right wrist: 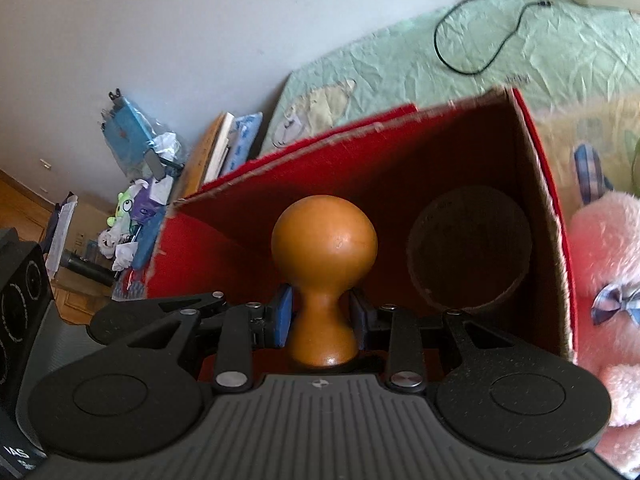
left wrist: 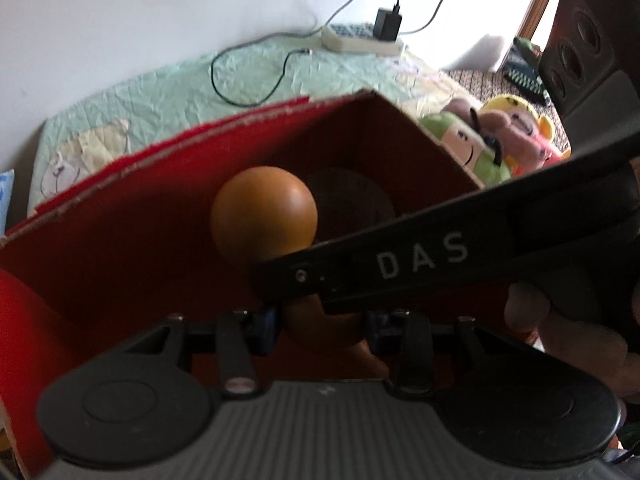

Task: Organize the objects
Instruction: 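Lift the gourd with the right gripper and carry it over the red box, then lower the gourd into the red box beside the tape roll and open the right gripper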

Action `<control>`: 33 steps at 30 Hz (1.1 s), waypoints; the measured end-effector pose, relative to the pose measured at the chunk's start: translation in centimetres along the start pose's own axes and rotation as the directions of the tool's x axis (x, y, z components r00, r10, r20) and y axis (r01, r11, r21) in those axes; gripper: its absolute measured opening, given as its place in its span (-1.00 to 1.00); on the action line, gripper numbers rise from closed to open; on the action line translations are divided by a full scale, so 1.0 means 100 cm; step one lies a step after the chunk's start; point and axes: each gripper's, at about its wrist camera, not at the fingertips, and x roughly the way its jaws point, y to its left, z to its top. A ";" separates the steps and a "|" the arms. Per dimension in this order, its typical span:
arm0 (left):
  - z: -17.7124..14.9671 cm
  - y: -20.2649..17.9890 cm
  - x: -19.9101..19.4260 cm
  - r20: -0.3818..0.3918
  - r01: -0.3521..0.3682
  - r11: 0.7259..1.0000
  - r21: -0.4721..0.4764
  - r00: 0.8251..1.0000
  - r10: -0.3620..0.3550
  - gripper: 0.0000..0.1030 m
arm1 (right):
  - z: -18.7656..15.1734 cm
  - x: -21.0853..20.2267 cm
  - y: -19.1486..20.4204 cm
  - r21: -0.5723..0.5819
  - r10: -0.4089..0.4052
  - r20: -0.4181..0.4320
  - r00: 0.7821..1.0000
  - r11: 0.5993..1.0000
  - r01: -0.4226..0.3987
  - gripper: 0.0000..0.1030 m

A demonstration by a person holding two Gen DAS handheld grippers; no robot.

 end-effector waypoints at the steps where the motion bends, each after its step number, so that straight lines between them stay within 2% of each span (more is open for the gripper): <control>1: 0.001 0.001 0.002 -0.011 0.002 1.000 -0.004 1.000 -0.002 -0.27 | 0.000 0.002 -0.001 0.008 -0.002 -0.007 1.000 1.000 0.002 -0.35; 7: 0.006 0.009 0.013 -0.080 0.004 0.999 -0.054 0.997 -0.008 -0.24 | 0.002 0.011 -0.002 0.011 -0.040 -0.038 0.998 0.999 0.041 -0.35; 12: 0.006 0.020 0.019 -0.125 0.025 0.993 -0.117 0.991 -0.040 -0.06 | 0.004 0.020 -0.001 0.008 -0.095 -0.072 0.993 0.995 0.095 -0.35; 20: 0.007 0.022 0.019 -0.129 -0.002 0.990 -0.139 0.992 -0.016 0.05 | 0.003 0.030 -0.002 0.006 -0.168 -0.124 0.978 0.985 0.170 -0.35; 33: 0.008 0.023 0.018 -0.118 -0.052 0.987 -0.151 0.992 0.034 0.27 | 0.002 0.022 -0.006 0.017 -0.138 -0.085 0.987 0.990 0.140 -0.37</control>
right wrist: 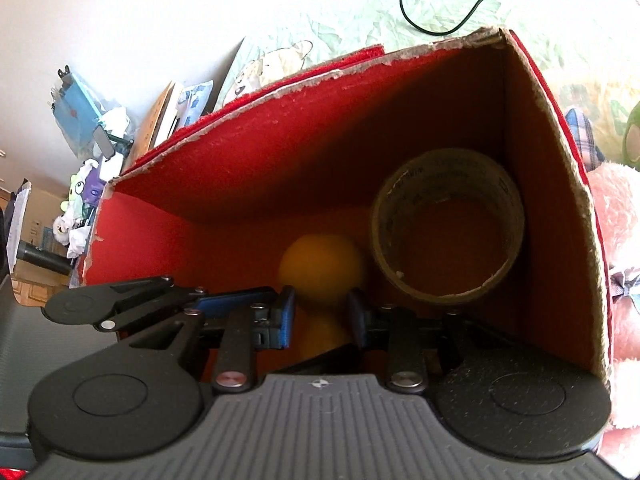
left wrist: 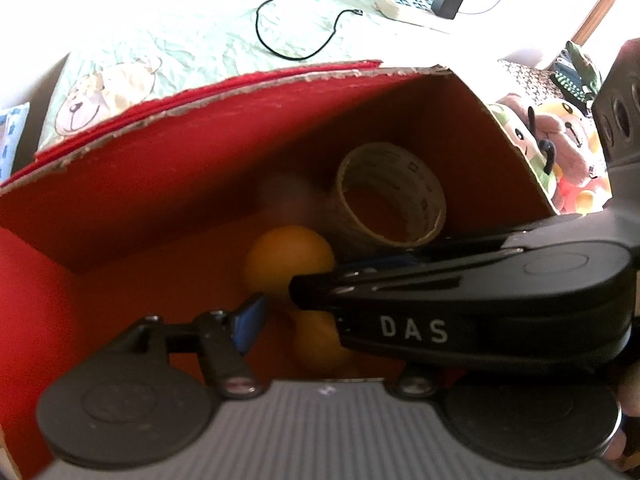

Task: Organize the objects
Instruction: 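Lower the gourd into the red box beside the tape roll and open the right gripper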

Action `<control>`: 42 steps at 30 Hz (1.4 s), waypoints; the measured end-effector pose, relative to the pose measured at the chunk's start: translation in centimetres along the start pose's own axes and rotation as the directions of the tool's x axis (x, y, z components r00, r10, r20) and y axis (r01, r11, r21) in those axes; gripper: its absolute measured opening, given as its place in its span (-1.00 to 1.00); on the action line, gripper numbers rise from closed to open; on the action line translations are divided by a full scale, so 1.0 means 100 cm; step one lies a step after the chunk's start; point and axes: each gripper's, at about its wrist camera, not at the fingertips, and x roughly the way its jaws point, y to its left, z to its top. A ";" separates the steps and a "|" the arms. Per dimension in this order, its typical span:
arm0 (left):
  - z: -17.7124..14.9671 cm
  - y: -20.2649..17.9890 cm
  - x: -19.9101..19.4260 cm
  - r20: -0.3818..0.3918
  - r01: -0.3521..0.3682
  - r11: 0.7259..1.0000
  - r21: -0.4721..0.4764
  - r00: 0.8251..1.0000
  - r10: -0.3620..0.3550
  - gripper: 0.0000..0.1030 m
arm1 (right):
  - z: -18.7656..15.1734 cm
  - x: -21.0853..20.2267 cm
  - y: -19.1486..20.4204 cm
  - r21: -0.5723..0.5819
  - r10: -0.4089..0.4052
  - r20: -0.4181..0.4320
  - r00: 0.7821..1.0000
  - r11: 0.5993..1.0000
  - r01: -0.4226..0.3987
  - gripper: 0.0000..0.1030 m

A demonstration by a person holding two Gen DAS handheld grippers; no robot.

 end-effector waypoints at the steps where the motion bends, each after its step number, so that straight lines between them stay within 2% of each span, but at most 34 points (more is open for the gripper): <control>1: 0.000 0.000 -0.001 0.001 -0.003 1.000 0.000 1.000 0.003 0.28 | 0.000 0.000 0.000 0.001 0.000 0.003 1.000 1.000 0.000 -0.37; 7: -0.002 -0.002 -0.002 0.016 -0.042 0.999 0.003 0.999 0.042 0.32 | -0.002 -0.003 0.001 0.000 -0.015 0.031 0.999 1.000 0.015 -0.39; 19: -0.004 -0.007 -0.001 0.029 -0.114 0.993 0.016 0.993 0.113 0.33 | -0.003 -0.003 0.003 -0.006 -0.026 0.031 0.999 1.000 0.026 -0.39; 27: -0.005 -0.008 -0.001 0.035 -0.132 0.991 0.021 0.991 0.131 0.34 | -0.004 -0.002 0.005 -0.010 -0.038 0.035 0.999 0.999 0.038 -0.39; 36: -0.004 -0.010 -0.002 0.049 -0.189 0.982 0.026 0.981 0.187 0.38 | -0.004 -0.005 0.004 -0.010 -0.002 0.050 0.999 1.000 0.003 -0.39; 42: -0.003 -0.011 -0.002 0.053 -0.201 0.979 0.023 0.978 0.200 0.40 | -0.003 -0.005 0.005 -0.017 0.027 0.065 0.997 1.000 -0.026 -0.39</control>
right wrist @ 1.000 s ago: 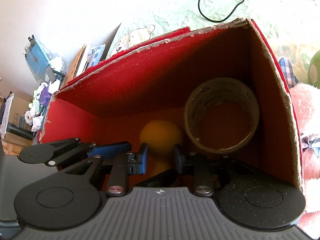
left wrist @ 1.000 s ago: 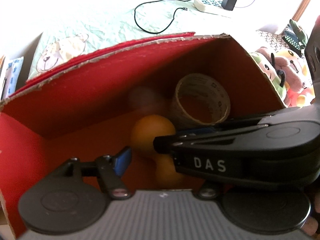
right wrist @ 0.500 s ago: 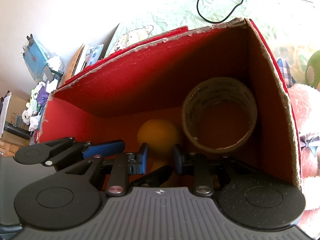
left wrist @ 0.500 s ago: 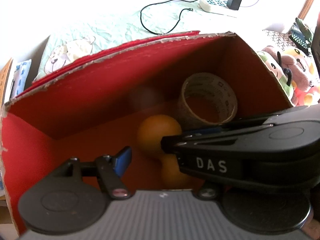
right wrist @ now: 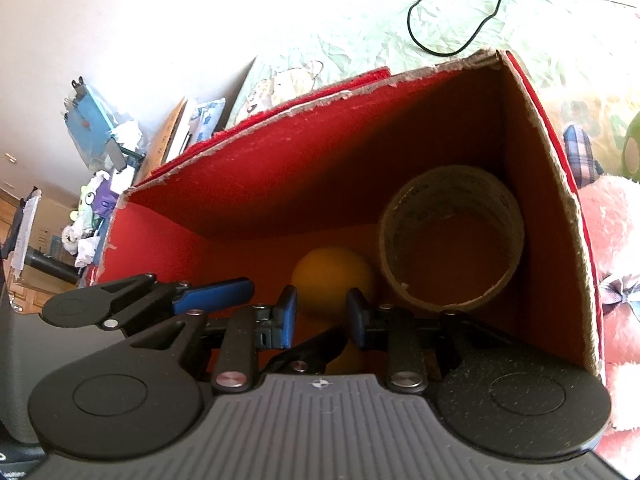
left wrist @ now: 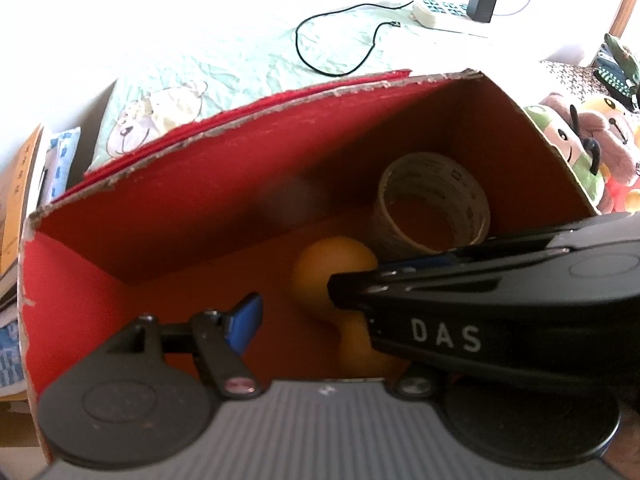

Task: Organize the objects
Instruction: 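Lower the gourd into the red box beside the tape roll and open the right gripper, then withdraw the right gripper from the box toward the small red carton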

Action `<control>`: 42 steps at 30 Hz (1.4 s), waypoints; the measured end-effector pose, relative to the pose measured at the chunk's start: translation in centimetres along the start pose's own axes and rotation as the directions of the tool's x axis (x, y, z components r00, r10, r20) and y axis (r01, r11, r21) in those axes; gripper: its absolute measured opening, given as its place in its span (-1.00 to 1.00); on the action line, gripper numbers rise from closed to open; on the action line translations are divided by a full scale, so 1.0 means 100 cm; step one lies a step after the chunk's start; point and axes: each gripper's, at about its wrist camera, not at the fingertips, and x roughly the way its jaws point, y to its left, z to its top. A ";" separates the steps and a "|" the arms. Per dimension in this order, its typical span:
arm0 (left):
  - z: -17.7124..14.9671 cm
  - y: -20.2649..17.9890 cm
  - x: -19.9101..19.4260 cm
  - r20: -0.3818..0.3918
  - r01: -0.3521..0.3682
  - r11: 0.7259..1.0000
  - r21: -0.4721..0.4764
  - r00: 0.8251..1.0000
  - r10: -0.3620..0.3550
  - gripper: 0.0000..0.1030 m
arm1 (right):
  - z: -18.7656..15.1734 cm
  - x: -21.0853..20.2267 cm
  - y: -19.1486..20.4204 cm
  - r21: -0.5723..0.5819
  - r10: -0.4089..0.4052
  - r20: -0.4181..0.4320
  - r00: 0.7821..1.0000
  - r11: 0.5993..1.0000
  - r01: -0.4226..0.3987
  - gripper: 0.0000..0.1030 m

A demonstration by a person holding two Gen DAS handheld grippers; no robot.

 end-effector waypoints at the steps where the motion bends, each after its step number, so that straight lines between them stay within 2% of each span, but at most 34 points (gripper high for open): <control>1: 0.000 0.000 0.000 0.001 -0.001 1.000 0.000 1.000 0.001 0.41 | 0.000 0.000 0.000 -0.001 0.003 0.002 1.000 1.000 -0.003 -0.39; 12: 0.002 0.000 0.002 -0.006 -0.015 1.000 -0.012 1.000 0.015 0.56 | 0.000 -0.002 0.001 -0.006 0.025 0.030 0.999 1.000 -0.025 -0.39; 24: 0.002 -0.001 0.002 -0.004 -0.016 1.000 0.003 1.000 0.016 0.56 | -0.001 -0.003 0.002 -0.014 0.030 0.034 0.999 0.999 -0.030 -0.39; 27: 0.002 -0.001 0.000 0.005 -0.033 0.999 -0.002 0.999 0.033 0.62 | -0.001 -0.003 0.003 -0.013 0.028 0.038 0.999 1.000 -0.028 -0.39; 30: 0.001 -0.003 -0.005 0.027 -0.065 0.998 -0.003 0.998 0.065 0.71 | -0.003 -0.007 0.004 -0.017 0.014 0.062 0.998 1.000 -0.013 -0.39; 34: -0.002 -0.004 -0.018 0.058 -0.097 0.995 0.002 0.994 0.096 0.72 | -0.006 -0.017 0.006 -0.011 -0.006 0.103 0.995 1.000 0.007 -0.38; 42: -0.013 0.001 -0.044 0.095 -0.107 0.993 -0.044 0.989 0.111 0.76 | -0.018 -0.041 0.011 -0.012 0.001 0.172 0.985 1.000 0.001 -0.38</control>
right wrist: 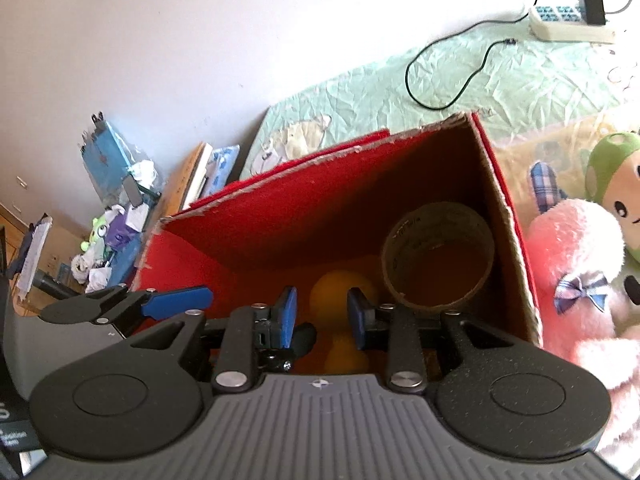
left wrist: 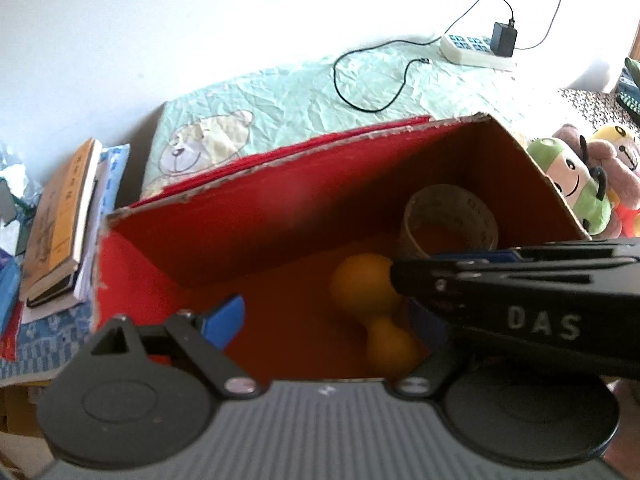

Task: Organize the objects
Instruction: 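Withdraw the right gripper from the box toward the small red carton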

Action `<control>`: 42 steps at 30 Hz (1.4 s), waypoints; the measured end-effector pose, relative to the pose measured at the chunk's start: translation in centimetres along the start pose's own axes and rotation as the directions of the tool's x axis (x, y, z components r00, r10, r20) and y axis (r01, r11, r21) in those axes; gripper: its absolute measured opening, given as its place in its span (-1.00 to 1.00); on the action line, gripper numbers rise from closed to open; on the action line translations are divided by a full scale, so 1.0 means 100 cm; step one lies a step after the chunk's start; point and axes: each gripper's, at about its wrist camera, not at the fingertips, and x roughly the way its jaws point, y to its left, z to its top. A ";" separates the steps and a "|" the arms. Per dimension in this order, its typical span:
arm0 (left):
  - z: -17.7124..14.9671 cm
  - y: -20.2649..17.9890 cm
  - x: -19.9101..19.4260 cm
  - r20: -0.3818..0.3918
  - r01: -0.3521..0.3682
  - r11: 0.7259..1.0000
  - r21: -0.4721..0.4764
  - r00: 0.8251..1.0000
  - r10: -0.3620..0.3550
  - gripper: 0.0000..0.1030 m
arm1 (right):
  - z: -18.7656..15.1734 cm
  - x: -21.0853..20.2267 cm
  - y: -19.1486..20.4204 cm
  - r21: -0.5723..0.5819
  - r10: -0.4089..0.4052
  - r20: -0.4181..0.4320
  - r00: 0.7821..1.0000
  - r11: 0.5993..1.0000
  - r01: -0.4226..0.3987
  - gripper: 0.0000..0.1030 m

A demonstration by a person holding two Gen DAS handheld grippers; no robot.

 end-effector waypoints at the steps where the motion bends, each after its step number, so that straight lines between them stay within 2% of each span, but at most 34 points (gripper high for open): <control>1: -0.001 0.000 -0.003 0.005 -0.005 1.000 -0.002 1.000 0.005 0.77 | -0.001 -0.003 0.002 -0.005 -0.003 0.011 1.000 1.000 0.003 -0.37; 8: -0.012 -0.001 -0.031 0.049 -0.032 0.999 -0.033 0.998 0.034 0.82 | -0.013 -0.025 0.018 -0.053 -0.019 0.090 0.996 0.998 0.024 -0.28; 22: -0.043 -0.022 -0.064 0.056 -0.072 0.995 -0.073 0.996 0.076 0.82 | -0.044 -0.060 0.019 -0.108 -0.003 0.148 0.989 0.994 0.019 -0.25; 26: -0.052 -0.032 -0.075 0.080 -0.121 0.990 -0.075 0.989 0.127 0.82 | -0.052 -0.069 0.017 -0.112 -0.004 0.166 0.986 0.993 0.023 -0.19; 27: -0.054 -0.034 -0.078 0.077 -0.120 0.990 -0.074 0.989 0.125 0.82 | -0.054 -0.072 0.016 -0.112 -0.001 0.172 0.985 0.993 0.020 -0.13; 37: -0.074 -0.047 -0.094 0.060 -0.130 0.986 -0.108 0.989 0.137 0.83 | -0.076 -0.094 0.014 -0.156 0.029 0.211 0.977 0.988 0.005 -0.09; 42: -0.088 -0.050 -0.093 0.028 -0.136 0.982 -0.128 0.990 0.141 0.83 | -0.089 -0.099 0.014 -0.181 0.045 0.195 0.980 0.983 -0.009 -0.08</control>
